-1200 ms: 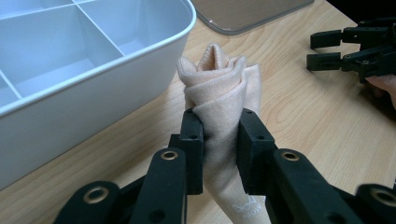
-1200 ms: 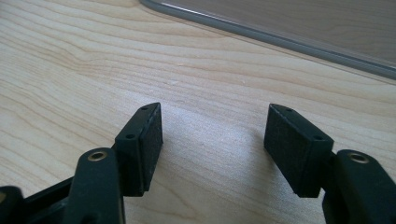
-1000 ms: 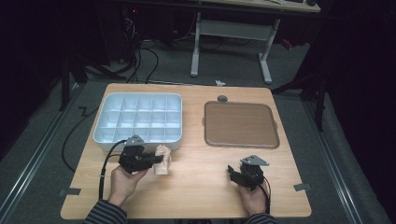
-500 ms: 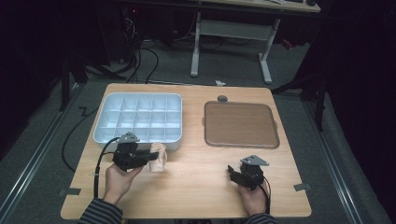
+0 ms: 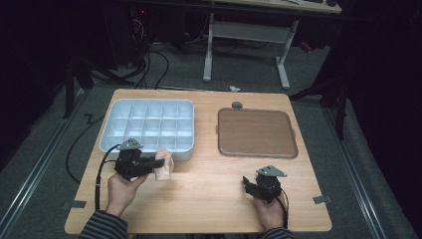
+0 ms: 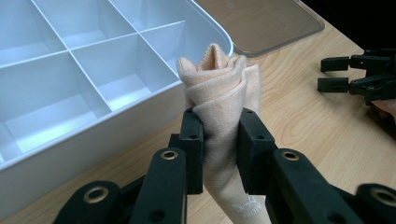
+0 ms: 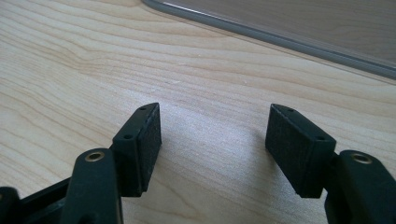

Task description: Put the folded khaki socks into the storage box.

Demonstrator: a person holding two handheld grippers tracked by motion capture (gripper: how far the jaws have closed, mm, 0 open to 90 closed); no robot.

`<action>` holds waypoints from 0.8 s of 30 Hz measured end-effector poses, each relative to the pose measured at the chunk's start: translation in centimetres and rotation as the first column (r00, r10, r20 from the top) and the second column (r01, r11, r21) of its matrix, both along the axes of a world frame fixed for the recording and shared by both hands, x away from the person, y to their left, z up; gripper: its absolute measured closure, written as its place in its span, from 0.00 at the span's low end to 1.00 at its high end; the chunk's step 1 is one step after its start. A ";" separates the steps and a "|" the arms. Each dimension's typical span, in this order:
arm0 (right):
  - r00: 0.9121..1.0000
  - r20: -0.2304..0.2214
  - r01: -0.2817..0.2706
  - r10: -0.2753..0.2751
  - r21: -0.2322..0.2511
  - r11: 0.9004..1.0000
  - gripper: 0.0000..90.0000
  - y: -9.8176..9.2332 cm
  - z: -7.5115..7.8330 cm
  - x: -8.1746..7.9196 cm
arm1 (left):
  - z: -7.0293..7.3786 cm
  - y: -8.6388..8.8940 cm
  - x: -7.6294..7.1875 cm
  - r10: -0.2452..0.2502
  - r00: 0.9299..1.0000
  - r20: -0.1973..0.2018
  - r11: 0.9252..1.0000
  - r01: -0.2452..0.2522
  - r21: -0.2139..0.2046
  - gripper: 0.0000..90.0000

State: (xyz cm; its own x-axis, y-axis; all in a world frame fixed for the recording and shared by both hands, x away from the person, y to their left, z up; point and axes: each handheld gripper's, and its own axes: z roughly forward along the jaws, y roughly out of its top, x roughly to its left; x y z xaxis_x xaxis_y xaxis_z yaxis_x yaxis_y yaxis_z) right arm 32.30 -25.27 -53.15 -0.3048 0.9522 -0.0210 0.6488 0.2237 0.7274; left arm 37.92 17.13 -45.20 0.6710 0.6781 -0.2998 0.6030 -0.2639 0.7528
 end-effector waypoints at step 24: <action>1.000 0.000 0.000 0.000 0.000 1.000 0.40 0.0 0.0 0.0 | 1.4 1.3 1.4 0.033 0.999 0.003 0.999 -0.033 -0.026 0.83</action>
State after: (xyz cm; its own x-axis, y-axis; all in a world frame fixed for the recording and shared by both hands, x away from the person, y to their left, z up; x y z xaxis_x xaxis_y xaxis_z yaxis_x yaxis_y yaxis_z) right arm 32.30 -25.27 -53.15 -0.3048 0.9522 -0.0206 0.6490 0.2235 0.7272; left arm 39.33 18.40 -43.77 0.6496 0.6917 -0.3155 0.6086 -0.2244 0.7611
